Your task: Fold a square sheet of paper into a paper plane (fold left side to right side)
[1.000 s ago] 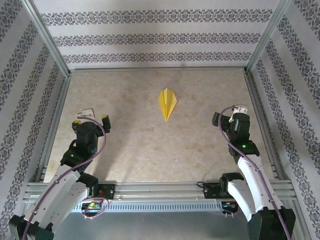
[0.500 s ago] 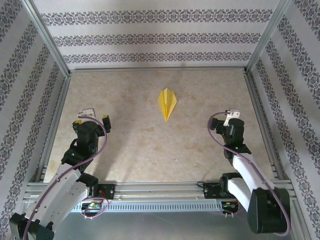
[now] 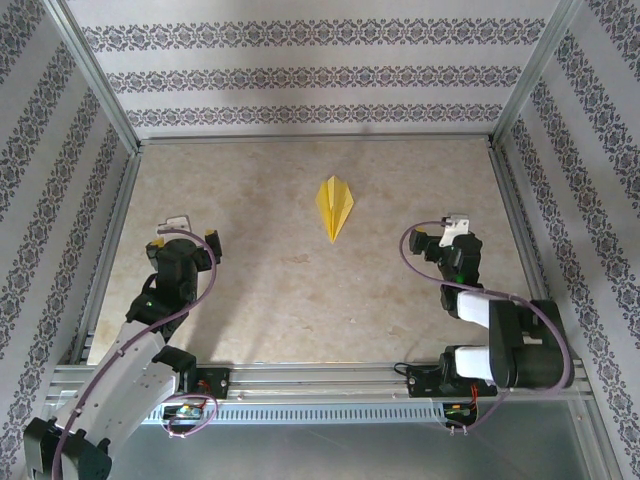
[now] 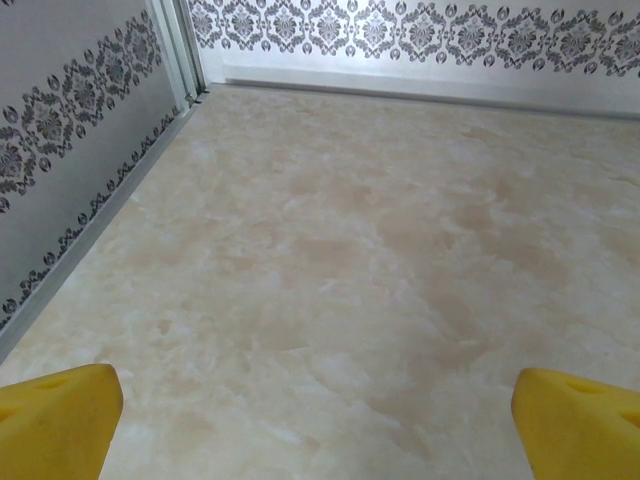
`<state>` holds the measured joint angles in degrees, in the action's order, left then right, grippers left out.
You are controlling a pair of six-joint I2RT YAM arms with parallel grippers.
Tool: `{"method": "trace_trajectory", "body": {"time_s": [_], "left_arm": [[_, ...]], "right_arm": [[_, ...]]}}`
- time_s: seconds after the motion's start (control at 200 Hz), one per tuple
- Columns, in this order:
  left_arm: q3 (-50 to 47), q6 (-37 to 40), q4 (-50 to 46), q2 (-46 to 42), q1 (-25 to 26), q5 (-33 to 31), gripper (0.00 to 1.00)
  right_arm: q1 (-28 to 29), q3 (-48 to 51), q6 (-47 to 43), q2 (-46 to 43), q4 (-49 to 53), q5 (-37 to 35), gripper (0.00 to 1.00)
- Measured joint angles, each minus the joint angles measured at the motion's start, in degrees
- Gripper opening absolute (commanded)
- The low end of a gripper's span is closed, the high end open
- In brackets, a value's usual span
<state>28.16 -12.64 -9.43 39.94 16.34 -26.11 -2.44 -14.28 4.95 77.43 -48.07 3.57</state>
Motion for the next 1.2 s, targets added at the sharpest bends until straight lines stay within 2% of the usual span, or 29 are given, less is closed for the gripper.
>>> {"method": "trace_trajectory", "body": {"time_s": [0.225,0.56,0.884,1.199], "left_arm": [[-0.7,-0.7,0.1,0.5,-1.4,0.9,1.0],[-4.6,-0.8,5.4,3.3,-4.6,4.0,1.0],[-11.6,4.4,20.7,8.9,-7.2,5.1,1.0],[-15.3,9.6,41.2,24.0,-7.5,7.2,1.0]], "right_arm": [[-0.8,-1.0,-0.4,9.9,-8.2,3.5,0.98],[0.1,-5.9,-0.9,10.5,-7.0,2.8,0.98],[0.6,-6.1,-1.1,10.5,-6.5,1.4,0.98],[0.8,-6.1,-2.0,10.5,-6.1,0.5,0.98]]}}
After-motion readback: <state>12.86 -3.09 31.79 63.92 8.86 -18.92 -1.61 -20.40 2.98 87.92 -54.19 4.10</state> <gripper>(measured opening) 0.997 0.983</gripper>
